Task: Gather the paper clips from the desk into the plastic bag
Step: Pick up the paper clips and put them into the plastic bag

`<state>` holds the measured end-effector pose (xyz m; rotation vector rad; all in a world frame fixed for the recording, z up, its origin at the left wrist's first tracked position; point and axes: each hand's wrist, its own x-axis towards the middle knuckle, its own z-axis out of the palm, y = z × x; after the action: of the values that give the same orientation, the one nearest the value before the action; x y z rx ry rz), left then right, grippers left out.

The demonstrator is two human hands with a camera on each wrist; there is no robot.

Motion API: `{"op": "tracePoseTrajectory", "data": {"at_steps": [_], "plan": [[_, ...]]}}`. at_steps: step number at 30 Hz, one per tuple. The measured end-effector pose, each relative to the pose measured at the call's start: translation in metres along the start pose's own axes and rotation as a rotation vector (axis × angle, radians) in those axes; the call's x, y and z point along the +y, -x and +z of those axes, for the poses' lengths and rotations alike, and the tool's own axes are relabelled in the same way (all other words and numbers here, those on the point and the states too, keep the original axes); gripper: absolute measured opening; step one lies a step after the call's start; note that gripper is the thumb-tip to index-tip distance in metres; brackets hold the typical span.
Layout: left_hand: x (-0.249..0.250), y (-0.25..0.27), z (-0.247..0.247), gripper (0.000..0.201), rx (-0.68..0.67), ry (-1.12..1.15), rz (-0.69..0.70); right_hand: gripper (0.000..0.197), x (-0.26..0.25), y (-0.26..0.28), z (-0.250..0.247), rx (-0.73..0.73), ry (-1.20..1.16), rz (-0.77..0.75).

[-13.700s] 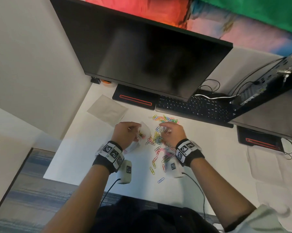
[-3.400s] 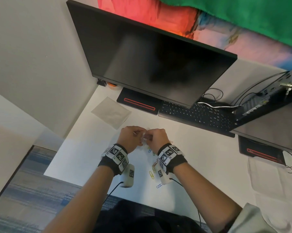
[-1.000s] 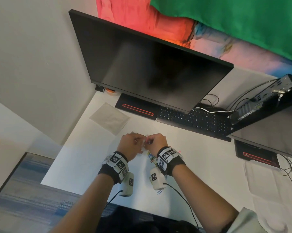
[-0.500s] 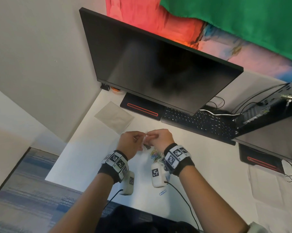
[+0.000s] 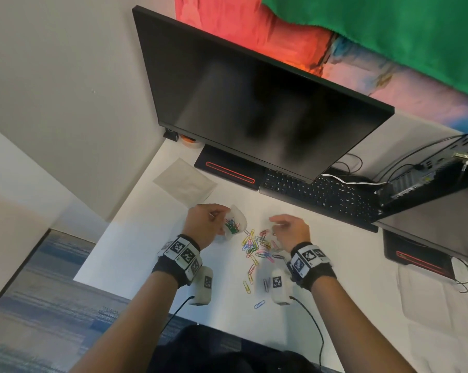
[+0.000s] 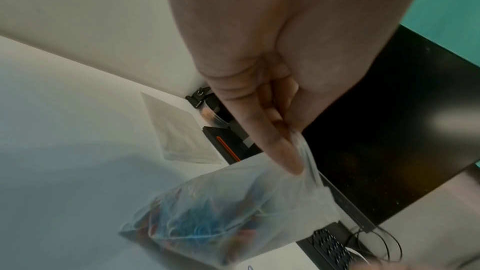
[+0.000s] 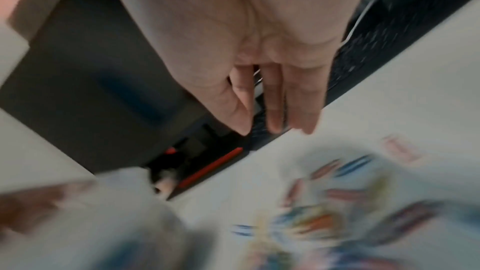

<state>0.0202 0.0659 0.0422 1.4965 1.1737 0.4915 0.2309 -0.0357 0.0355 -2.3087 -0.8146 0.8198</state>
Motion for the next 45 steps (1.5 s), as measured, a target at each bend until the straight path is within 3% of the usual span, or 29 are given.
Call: {"op": "tracePoseTrajectory", "data": {"at_steps": [3,6,9,13,17,22,25,27,30,34,36,39,45], "plan": [[0.004,0.001,-0.007,0.017,0.032,-0.027,0.000,0.048,0.055,-0.009,0.010,-0.118,0.415,0.113],[0.002,0.000,-0.011,0.016,0.066,0.029,-0.007,0.058,0.078,-0.006,0.037,-0.103,0.478,0.109],[0.001,0.004,-0.014,0.016,0.079,0.042,-0.013,0.063,0.064,-0.002,0.057,-0.102,0.497,0.015],[0.002,0.009,-0.018,0.017,0.069,0.058,-0.020,0.059,0.056,-0.011,0.079,-0.215,0.642,-0.149],[-0.001,0.011,-0.017,0.016,0.067,0.066,-0.031,0.035,0.041,-0.001,0.078,-0.211,0.718,-0.396],[0.002,0.014,-0.009,0.014,0.048,0.056,-0.029,0.020,0.040,-0.006,0.067,-0.235,0.769,-0.387],[0.005,0.015,-0.002,0.014,0.017,0.037,-0.027,0.018,0.039,-0.012,0.053,-0.160,0.603,-0.215],[0.008,0.015,0.002,0.014,-0.008,0.045,-0.031,0.013,0.042,-0.019,0.039,-0.114,0.305,-0.006],[0.009,0.013,0.007,0.015,-0.037,0.038,-0.051,0.015,0.041,-0.018,0.015,-0.196,-0.174,0.231],[0.009,0.012,0.013,0.016,-0.064,0.024,-0.059,0.020,0.013,-0.003,-0.004,-0.321,-0.690,0.237],[0.011,0.012,0.016,0.019,-0.070,0.006,-0.057,0.025,-0.005,0.006,-0.004,-0.426,-0.832,0.207],[0.011,0.011,0.021,0.021,-0.074,0.001,-0.061,0.024,-0.026,0.016,0.006,-0.472,-0.808,0.155],[0.009,0.012,0.021,0.017,-0.059,-0.004,-0.034,0.008,-0.041,0.019,0.037,-0.309,-0.451,0.069]]}}
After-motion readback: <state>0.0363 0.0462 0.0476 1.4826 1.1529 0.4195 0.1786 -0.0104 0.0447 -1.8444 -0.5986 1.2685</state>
